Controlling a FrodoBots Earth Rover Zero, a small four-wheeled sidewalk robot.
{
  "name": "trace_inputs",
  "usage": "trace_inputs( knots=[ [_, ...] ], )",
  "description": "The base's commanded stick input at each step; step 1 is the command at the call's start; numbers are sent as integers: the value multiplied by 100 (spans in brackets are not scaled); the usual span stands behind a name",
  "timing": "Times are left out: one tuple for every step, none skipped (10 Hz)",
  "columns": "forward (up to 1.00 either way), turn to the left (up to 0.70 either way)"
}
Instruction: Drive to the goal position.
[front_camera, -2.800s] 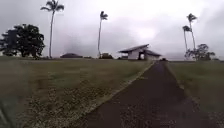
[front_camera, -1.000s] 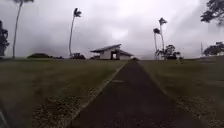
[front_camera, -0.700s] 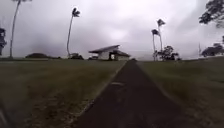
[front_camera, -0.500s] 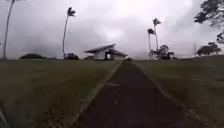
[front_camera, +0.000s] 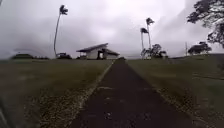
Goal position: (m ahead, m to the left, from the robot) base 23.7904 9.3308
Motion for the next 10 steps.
trace_inputs(
  knots=[
    [70,-26],
    [70,-34],
    [70,0],
    [70,0],
    [70,0],
    [70,0],
    [70,0],
    [70,0],
    [85,0],
    [87,0]
  ],
)
